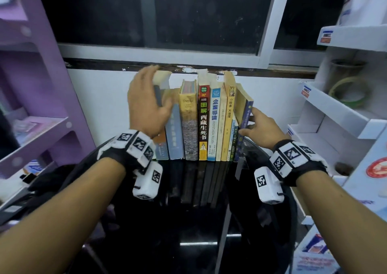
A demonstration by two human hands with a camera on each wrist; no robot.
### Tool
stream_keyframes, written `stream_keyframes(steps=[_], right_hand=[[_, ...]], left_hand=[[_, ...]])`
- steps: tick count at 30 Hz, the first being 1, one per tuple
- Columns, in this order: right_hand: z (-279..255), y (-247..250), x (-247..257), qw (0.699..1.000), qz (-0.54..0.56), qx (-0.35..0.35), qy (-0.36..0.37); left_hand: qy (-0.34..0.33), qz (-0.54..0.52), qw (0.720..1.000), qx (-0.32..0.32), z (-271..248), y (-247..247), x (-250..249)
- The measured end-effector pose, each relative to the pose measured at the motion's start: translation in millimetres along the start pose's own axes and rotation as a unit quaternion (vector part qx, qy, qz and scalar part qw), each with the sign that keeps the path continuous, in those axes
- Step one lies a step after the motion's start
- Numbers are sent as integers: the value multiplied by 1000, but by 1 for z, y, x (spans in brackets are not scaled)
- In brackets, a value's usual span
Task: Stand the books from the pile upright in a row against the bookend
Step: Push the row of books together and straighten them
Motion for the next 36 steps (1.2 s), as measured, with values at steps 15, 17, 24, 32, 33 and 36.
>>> stream_keyframes(steps=[15,17,24,32,33,36], right_hand=[[-2,-12,11,997,2,-61,-40],[-1,-13,11,997,-3,-60,-39],[2,-10,5,996,-38,-68,-37],[1,-5,-2,996,-52,-70,-30],[2,-6,-1,996,-50,-68,-26],[7,-11,1,996,-58,-59,-16]], left_hand=[[228,-108,923,292,-33,-5,81],[217,-82,927,294,-33,-8,79],[166,-14,936,309,-27,-19,74],[142,-6,944,299,-28,-22,70],[143,-9,945,296,-29,-21,72],[157,-10,944,291,-30,-18,80]])
Point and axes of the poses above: each hand's wrist, its own z-axis towards the middle knuckle, its own y-axis out of the back of the hand, x = y × z, the point moved 5 cm from there along z, towards the middle knuckle, and after that the axes turned 1 degree about y, right-handed, at the moved point
